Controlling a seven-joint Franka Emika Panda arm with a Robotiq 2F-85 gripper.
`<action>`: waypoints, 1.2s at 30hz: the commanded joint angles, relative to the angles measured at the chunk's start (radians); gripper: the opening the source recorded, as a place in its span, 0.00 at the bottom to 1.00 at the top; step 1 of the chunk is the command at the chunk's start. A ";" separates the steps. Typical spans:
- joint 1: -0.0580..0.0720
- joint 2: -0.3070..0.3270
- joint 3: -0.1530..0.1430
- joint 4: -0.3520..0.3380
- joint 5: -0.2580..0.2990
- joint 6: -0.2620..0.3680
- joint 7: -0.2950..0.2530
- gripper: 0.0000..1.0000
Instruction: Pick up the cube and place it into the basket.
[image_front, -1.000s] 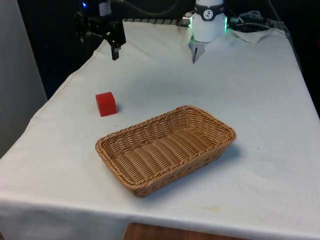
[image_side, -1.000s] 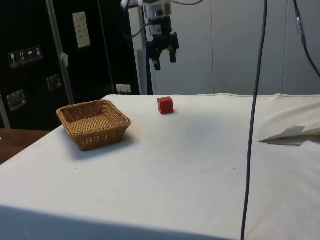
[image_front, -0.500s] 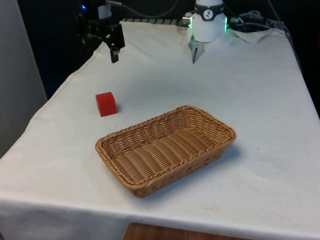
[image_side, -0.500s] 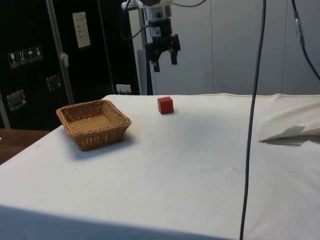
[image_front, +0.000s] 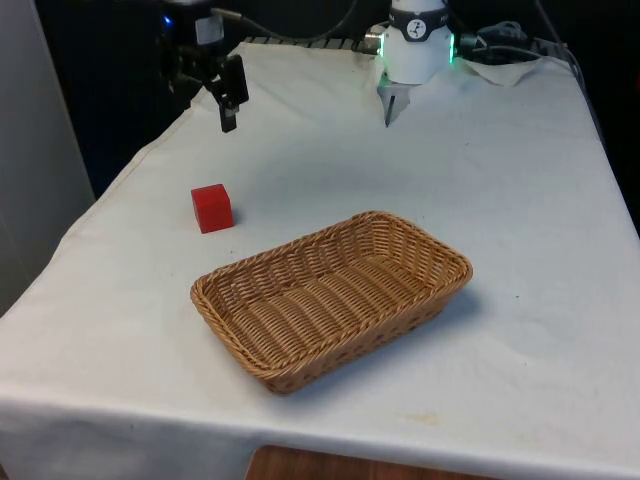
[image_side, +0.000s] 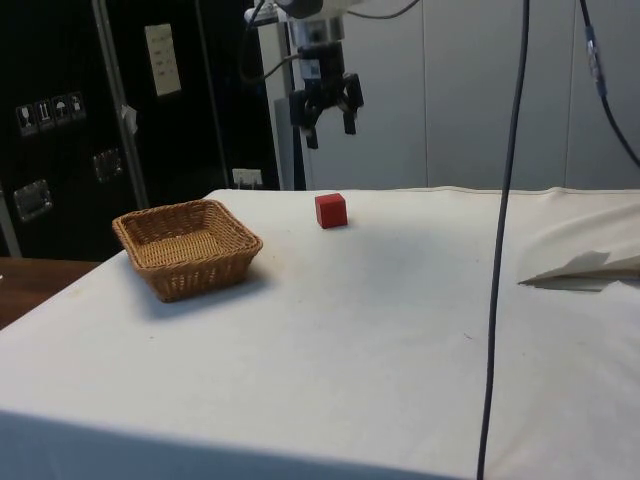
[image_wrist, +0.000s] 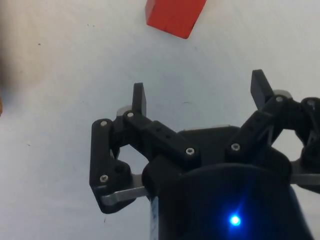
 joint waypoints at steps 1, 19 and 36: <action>0.001 0.003 0.002 -0.006 0.010 0.018 0.007 1.00; 0.002 0.032 0.013 -0.028 0.030 0.083 0.083 1.00; 0.004 0.074 0.024 -0.032 0.033 0.137 0.188 1.00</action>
